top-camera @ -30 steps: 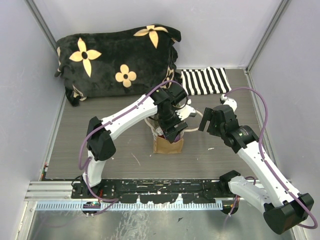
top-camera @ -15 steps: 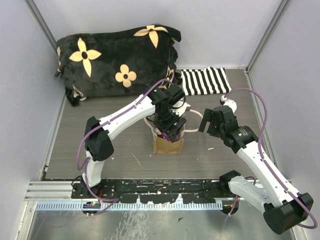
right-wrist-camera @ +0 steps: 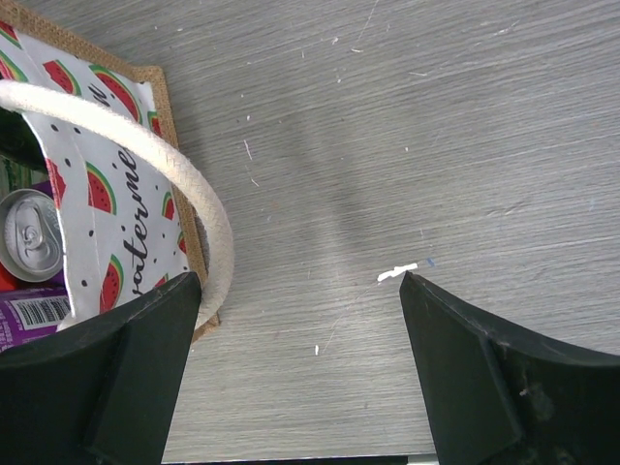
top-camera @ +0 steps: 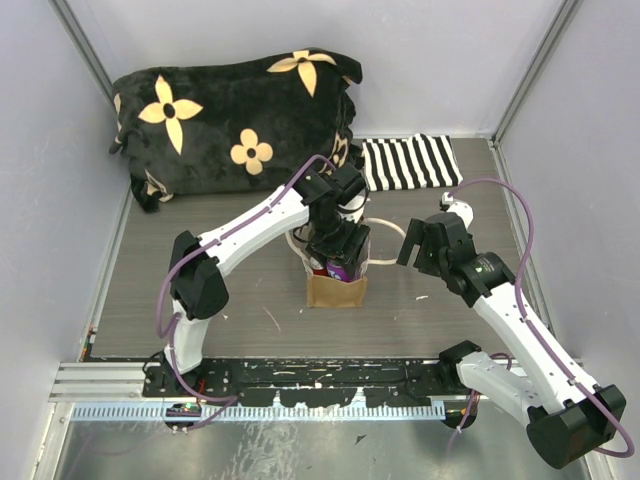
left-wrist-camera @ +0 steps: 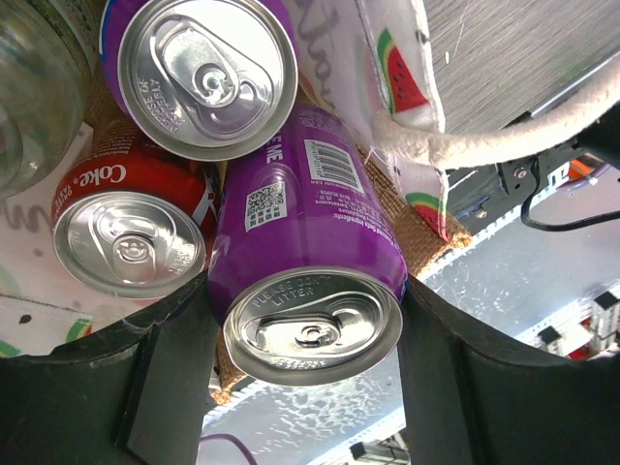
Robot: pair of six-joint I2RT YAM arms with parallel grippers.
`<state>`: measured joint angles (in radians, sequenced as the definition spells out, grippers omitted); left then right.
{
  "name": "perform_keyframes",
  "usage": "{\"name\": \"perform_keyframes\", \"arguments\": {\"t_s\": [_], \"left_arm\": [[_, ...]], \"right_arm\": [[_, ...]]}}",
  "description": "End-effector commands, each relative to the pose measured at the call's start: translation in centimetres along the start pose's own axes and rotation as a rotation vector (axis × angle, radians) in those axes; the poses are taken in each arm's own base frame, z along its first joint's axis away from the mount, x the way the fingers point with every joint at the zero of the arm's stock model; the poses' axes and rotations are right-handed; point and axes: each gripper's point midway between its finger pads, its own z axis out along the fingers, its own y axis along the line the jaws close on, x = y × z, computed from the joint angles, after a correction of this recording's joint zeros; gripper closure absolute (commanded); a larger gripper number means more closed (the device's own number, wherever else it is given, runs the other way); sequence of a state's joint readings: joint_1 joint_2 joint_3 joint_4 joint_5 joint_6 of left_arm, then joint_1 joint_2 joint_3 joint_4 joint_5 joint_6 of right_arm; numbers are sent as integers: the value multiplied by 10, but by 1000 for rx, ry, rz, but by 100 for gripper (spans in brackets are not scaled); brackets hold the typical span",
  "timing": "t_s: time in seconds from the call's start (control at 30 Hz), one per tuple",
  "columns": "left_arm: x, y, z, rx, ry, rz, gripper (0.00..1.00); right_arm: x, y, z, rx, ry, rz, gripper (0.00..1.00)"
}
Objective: Place the beverage into the canvas bag
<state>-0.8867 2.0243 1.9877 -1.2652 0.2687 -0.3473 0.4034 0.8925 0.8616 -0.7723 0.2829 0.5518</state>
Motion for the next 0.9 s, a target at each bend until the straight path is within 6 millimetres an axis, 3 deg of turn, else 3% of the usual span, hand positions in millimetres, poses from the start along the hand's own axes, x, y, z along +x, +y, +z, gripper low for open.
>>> {"name": "perform_keyframes", "arguments": {"t_s": [0.0, 0.3, 0.87], "left_arm": [[-15, -9, -2, 45, -36, -73, 100], [-9, -5, 13, 6, -6, -135, 100], [8, -16, 39, -70, 26, -29, 98]], "right_arm": [[-1, -1, -1, -4, -13, 19, 10], [8, -4, 1, -5, -4, 30, 10], [16, -7, 3, -13, -7, 43, 10]]}}
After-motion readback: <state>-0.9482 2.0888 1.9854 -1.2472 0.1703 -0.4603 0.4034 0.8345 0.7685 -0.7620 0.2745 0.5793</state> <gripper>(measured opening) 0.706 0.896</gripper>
